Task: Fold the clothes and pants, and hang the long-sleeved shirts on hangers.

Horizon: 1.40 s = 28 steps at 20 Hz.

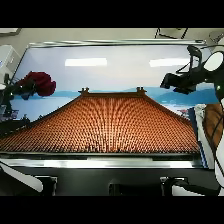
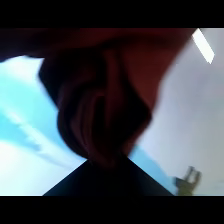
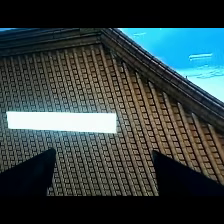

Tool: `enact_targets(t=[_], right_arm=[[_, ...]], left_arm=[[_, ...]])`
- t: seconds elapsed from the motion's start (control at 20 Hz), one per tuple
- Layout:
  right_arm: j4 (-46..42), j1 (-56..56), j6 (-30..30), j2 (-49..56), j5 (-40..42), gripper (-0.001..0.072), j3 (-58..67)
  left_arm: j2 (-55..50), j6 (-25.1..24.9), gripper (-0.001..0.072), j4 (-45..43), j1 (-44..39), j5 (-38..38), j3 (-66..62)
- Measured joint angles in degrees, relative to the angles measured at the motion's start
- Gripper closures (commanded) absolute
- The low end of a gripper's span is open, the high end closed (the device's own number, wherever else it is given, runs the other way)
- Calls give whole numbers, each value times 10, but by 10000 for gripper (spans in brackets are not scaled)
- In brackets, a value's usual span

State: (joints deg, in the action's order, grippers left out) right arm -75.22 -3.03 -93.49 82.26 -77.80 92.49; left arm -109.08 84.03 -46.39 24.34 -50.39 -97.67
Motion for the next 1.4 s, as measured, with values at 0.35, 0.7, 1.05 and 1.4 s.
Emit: enact_targets(t=[0.35,0.7,1.05,1.4], right_arm=[[-22,0,17,-58,-12,42,1],[-82,0,22,-148,-12,42,1],[-118,0,23,-184,-10,42,1],[-113,0,18,-165,-84,3,-21]], left_arm=[[257,-122,680,-15,-146,-39,25],[363,-60,680,-28,-469,9,203],[250,46,-7,8,-767,230,244],[221,49,-7,-10,-604,53,150]])
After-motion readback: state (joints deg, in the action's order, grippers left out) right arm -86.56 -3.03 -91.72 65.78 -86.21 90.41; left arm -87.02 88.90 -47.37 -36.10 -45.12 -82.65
